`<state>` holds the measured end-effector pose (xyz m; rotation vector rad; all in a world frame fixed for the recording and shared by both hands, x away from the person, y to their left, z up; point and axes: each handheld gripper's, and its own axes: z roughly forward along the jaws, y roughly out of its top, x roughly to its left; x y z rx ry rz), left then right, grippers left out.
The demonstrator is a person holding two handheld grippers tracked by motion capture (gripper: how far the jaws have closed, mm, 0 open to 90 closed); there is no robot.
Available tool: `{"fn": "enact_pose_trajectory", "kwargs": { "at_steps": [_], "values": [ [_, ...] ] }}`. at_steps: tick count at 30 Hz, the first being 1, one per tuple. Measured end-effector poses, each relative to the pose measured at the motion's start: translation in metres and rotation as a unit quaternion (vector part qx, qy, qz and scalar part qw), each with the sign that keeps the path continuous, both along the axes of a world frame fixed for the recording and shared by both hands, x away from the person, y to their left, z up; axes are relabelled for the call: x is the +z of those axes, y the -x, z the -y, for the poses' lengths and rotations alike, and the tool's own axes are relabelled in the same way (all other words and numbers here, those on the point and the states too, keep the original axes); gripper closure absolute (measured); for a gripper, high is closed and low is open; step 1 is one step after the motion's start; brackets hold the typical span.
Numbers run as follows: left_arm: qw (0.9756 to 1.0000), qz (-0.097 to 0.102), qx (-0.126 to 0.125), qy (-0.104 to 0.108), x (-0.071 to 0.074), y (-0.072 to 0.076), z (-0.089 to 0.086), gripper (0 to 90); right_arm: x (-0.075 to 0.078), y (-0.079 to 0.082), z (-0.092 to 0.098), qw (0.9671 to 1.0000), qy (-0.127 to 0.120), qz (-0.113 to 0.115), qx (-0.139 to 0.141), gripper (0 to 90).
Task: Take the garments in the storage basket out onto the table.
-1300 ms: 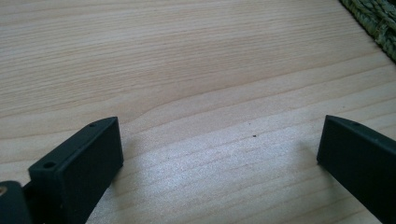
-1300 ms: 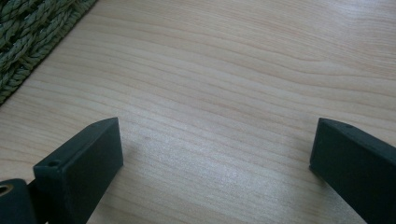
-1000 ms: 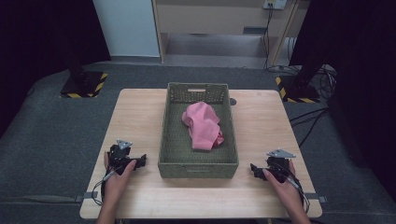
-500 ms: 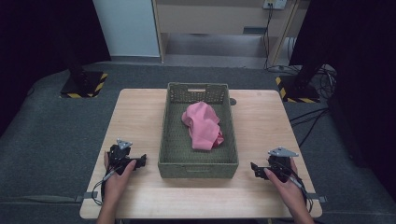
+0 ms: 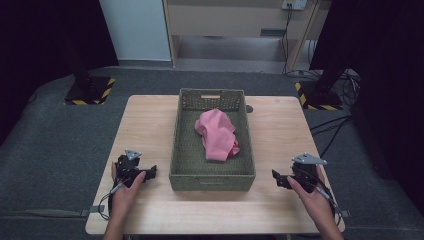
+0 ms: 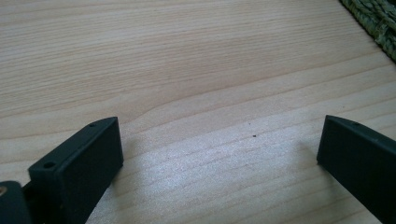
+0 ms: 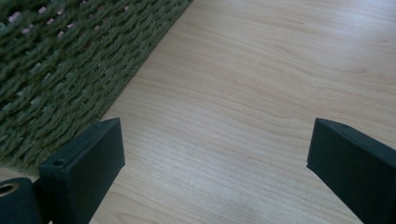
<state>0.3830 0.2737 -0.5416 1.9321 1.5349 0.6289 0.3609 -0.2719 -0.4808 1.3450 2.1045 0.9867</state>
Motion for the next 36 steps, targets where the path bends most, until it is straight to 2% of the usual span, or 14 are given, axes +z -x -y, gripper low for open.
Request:
{"fn": "enact_pose_trajectory", "kwargs": {
  "at_steps": [9, 16, 22, 24, 36],
  "values": [
    [1.0, 0.0, 0.0, 0.0, 0.0, 0.0, 0.0, 0.0, 0.013, 0.004, -0.005, 1.0, 0.004, 0.005, 0.007, 4.0],
    [1.0, 0.0, 0.0, 0.0, 0.0, 0.0, 0.0, 0.0, 0.033, 0.004, -0.013, 0.9997, 0.001, 0.015, 0.018, 4.0],
    [1.0, 0.0, 0.0, 0.0, 0.0, 0.0, 0.0, 0.0, 0.044, 0.003, -0.018, 0.9996, -0.001, 0.018, 0.023, 4.0],
    [1.0, 0.0, 0.0, 0.0, 0.0, 0.0, 0.0, 0.0, 0.052, 0.002, -0.022, 0.9994, -0.012, 0.018, 0.027, 3.9],
    [1.0, 0.0, -0.001, 0.0, 0.0, 0.0, 0.0, 0.0, 0.083, -0.004, -0.05, 0.9979, 0.0, 0.036, 0.053, 3.8]
  ]
}}
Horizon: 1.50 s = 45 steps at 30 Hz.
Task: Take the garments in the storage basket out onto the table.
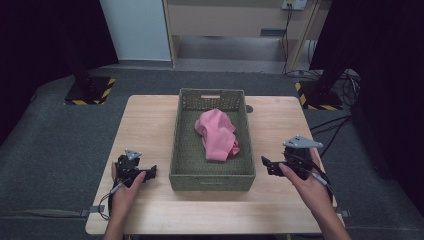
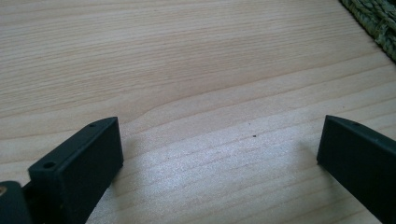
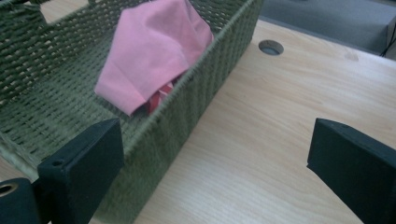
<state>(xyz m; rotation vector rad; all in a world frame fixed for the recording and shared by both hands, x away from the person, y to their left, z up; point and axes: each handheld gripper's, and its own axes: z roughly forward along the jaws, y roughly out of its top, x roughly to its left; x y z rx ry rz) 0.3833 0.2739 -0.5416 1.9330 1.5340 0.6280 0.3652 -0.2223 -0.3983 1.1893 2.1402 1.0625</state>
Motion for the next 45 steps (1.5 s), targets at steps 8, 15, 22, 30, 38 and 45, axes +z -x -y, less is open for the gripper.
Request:
{"fn": "enact_pose_trajectory", "kwargs": {
  "at_steps": [8, 15, 22, 30, 38, 45],
  "values": [
    [1.0, 0.0, 0.0, 0.0, 0.0, 0.0, 0.0, 0.0, 0.012, -0.007, -0.015, 1.0, -0.001, -0.001, 0.002, 3.7],
    [1.0, 0.0, 0.0, 0.0, 0.0, 0.0, 0.0, 0.0, 0.025, -0.013, -0.025, 1.0, 0.0, 0.001, 0.009, 3.6],
    [1.0, 0.0, 0.0, 0.0, 0.0, 0.0, 0.0, 0.0, 0.034, -0.018, -0.037, 0.9998, 0.003, 0.005, 0.018, 3.6],
    [1.0, 0.0, 0.0, 0.0, 0.0, 0.0, 0.0, 0.0, 0.037, -0.027, -0.057, 0.9996, 0.002, 0.007, 0.028, 3.1],
    [1.0, 0.0, 0.0, 0.0, 0.0, 0.0, 0.0, 0.0, 0.033, -0.038, -0.081, 0.999, 0.009, -0.002, 0.044, 3.1],
    [1.0, 0.0, 0.0, 0.0, 0.0, 0.0, 0.0, 0.0, 0.03, -0.05, -0.097, 0.9989, 0.009, -0.006, 0.046, 3.2]
  ]
}}
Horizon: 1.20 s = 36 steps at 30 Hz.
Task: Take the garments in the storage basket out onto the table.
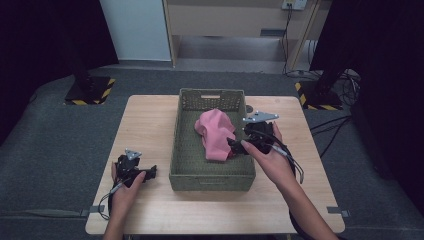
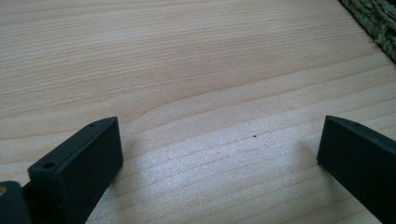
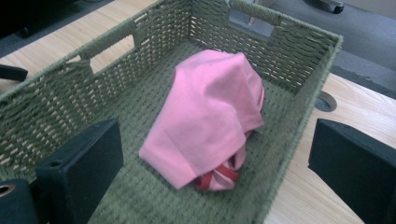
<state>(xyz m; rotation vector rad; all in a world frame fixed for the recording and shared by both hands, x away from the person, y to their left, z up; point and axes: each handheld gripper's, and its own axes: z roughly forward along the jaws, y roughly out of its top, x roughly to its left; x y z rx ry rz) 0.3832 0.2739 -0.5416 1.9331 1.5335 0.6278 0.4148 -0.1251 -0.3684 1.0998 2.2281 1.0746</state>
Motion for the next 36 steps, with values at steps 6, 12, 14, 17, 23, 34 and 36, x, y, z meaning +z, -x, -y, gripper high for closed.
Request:
{"fn": "enact_pose_trajectory", "kwargs": {
  "at_steps": [6, 12, 14, 17, 23, 34, 36],
  "values": [
    [1.0, 0.0, 0.0, 0.0, 0.0, 0.0, 0.0, 0.0, 0.0, -0.009, -0.013, 1.0, -0.001, -0.003, 0.003, 3.1],
    [1.0, 0.0, 0.0, 0.0, 0.0, 0.0, 0.0, 0.0, -0.003, -0.017, -0.023, 1.0, -0.005, -0.007, 0.0, 3.1],
    [1.0, 0.0, 0.0, 0.0, 0.0, 0.0, 0.0, 0.0, -0.004, -0.019, -0.025, 0.9999, -0.006, -0.011, -0.001, 3.2],
    [1.0, 0.0, 0.0, 0.0, 0.0, 0.0, 0.0, 0.0, -0.005, -0.022, -0.029, 1.0, -0.005, -0.009, -0.001, 3.2],
    [1.0, 0.0, 0.0, 0.0, 0.0, 0.0, 0.0, 0.0, -0.008, -0.028, -0.036, 0.9999, -0.002, -0.013, -0.002, 3.1],
    [1.0, 0.0, 0.0, 0.0, 0.0, 0.0, 0.0, 0.0, -0.016, -0.044, -0.053, 0.9996, 0.007, -0.025, -0.01, 3.1],
    [1.0, 0.0, 0.0, 0.0, 0.0, 0.0, 0.0, 0.0, -0.019, -0.047, -0.058, 0.9995, 0.007, -0.028, -0.012, 3.0]
  ]
}}
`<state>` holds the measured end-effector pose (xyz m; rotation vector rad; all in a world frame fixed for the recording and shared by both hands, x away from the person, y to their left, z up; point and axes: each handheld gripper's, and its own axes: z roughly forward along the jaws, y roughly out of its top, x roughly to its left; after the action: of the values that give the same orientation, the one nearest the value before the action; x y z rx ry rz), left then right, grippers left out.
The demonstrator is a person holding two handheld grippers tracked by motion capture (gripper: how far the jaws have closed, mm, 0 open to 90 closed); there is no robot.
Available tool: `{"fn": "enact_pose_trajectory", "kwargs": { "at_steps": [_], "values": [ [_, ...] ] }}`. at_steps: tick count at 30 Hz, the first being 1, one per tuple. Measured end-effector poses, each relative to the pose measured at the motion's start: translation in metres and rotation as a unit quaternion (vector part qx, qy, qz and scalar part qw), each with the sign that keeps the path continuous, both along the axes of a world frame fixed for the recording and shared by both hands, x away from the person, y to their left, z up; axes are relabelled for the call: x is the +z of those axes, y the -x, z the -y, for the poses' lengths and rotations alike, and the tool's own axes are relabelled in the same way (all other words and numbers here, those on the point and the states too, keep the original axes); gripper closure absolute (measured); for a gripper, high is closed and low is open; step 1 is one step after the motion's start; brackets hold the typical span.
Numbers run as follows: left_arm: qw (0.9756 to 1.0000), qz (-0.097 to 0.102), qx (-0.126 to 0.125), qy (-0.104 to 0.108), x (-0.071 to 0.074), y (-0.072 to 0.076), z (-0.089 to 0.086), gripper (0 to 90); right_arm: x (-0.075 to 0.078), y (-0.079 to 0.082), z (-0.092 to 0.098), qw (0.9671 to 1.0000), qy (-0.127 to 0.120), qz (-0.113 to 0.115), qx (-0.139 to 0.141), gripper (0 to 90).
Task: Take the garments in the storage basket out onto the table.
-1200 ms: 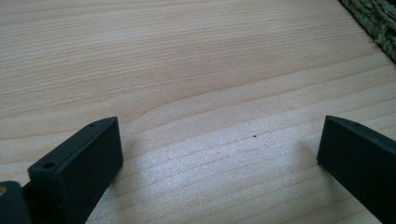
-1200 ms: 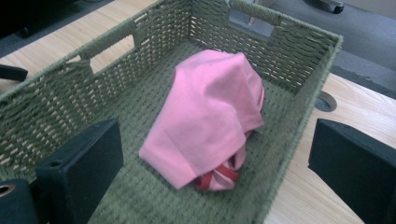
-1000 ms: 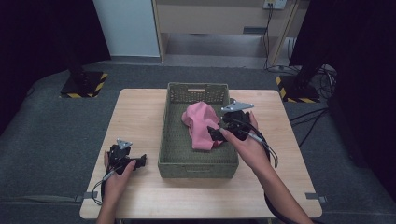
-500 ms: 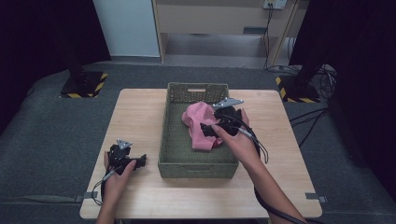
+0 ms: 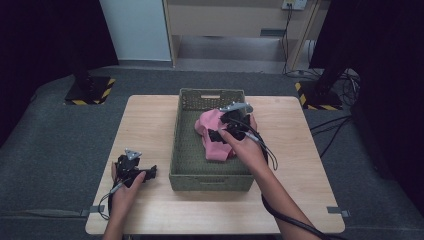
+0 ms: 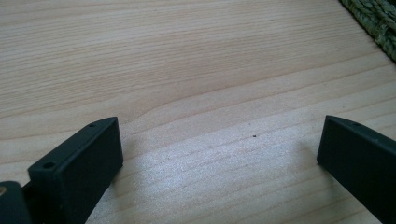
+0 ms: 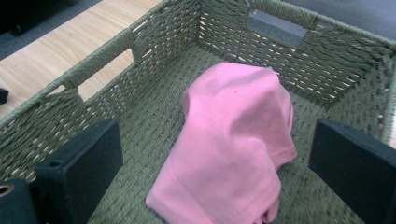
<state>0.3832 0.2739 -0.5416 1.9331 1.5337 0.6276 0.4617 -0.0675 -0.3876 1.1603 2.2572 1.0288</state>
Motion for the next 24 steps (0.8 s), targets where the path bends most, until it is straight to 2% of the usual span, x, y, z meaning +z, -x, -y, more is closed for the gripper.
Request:
{"fn": "enact_pose_trajectory", "kwargs": {
  "at_steps": [7, 13, 21, 24],
  "values": [
    [1.0, 0.0, 0.0, 0.0, 0.0, 0.0, 0.0, 0.0, -0.013, -0.015, -0.016, 0.9999, 0.007, -0.014, -0.006, 3.0],
    [1.0, 0.0, 0.0, 0.0, 0.0, 0.0, 0.0, 0.0, -0.019, -0.025, -0.027, 0.9997, 0.011, -0.019, -0.007, 3.1],
    [1.0, 0.0, 0.0, 0.0, 0.0, 0.0, 0.0, 0.0, -0.028, -0.037, -0.035, 0.9996, 0.007, -0.026, -0.011, 3.1],
    [1.0, 0.0, 0.0, 0.0, 0.0, 0.0, 0.0, 0.0, -0.033, -0.041, -0.038, 0.9993, 0.014, -0.033, -0.011, 3.1]
  ]
}}
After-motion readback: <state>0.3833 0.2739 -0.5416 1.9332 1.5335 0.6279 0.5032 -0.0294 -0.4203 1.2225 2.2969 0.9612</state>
